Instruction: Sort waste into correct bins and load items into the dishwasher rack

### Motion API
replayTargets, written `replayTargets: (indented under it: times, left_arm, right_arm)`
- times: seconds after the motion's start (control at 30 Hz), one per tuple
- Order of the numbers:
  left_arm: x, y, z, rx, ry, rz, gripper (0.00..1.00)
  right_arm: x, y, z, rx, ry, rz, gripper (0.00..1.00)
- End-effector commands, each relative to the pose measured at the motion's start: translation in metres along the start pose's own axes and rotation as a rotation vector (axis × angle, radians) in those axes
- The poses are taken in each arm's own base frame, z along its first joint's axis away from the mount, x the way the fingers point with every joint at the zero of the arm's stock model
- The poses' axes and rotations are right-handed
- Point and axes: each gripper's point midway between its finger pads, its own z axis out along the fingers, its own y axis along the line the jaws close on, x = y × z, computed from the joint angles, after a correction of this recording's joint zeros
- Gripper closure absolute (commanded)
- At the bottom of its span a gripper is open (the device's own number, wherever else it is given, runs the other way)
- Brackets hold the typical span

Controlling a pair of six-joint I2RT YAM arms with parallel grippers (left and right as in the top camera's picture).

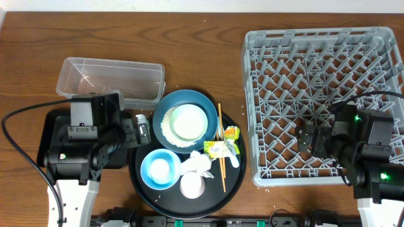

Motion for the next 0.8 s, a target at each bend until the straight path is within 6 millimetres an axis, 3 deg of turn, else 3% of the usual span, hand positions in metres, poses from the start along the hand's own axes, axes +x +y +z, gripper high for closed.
replayTargets:
  times: [0.0, 0.13, 0.33, 0.5, 0.77]
  left_arm:
    - [-0.009, -0.012, -0.003, 0.048, -0.021, 0.01, 0.02]
    - [-0.003, -0.028, 0.009, 0.076, 0.029, 0.065, 0.02]
    - [0.023, -0.066, 0.032, 0.126, 0.169, 0.131, 0.02]
    - [0.056, -0.1, 0.049, 0.151, 0.301, 0.22, 0.02]
    - [0.112, -0.133, 0.075, 0.138, 0.488, 0.367, 0.02]
  right_arm:
    - [-0.006, 0.002, -0.006, -0.006, -0.019, 0.029, 0.01]
    - [-0.006, 0.002, -0.006, -0.006, -0.018, 0.041, 0.01]
    - [-0.003, 0.002, -0.006, -0.005, -0.008, 0.042, 0.01]
    - [-0.002, 0.002, -0.006, -0.005, -0.005, 0.043, 0.01]
    - [-0.002, 0.002, -0.006, -0.005, -0.005, 0.044, 0.01]
